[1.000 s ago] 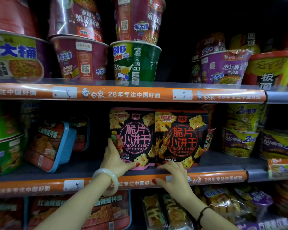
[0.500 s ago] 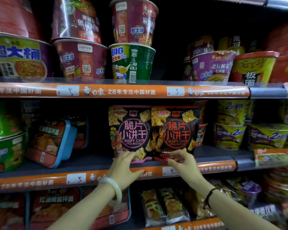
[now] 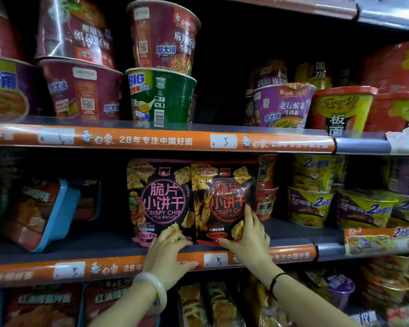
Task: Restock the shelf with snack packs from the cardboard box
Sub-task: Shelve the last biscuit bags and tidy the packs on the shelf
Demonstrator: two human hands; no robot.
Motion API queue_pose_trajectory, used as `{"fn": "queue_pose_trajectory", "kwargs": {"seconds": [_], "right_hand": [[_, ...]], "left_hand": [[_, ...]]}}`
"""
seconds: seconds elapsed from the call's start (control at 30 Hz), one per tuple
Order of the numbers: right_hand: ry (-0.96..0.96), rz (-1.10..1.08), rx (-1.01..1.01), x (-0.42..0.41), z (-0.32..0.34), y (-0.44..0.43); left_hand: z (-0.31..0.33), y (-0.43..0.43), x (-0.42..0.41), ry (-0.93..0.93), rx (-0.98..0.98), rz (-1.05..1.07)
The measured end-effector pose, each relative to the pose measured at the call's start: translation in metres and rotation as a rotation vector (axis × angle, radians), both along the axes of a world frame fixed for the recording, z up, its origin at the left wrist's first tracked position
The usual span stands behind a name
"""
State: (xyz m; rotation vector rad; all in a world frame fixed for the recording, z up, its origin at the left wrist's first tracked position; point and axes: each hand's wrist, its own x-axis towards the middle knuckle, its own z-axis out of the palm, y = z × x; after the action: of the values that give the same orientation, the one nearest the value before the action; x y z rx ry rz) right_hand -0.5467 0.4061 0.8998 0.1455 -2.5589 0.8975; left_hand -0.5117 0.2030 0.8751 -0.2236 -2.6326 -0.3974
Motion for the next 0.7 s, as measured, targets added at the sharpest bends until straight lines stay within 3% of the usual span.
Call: {"fn": "queue_pose_trajectory", "kwargs": {"seconds": [0.7], "right_hand": [[0.022, -0.136, -0.123, -0.018, -0.010, -0.028]], "left_hand": [[0.004, 0.005, 0.001, 0.012, 0.089, 0.016]]}}
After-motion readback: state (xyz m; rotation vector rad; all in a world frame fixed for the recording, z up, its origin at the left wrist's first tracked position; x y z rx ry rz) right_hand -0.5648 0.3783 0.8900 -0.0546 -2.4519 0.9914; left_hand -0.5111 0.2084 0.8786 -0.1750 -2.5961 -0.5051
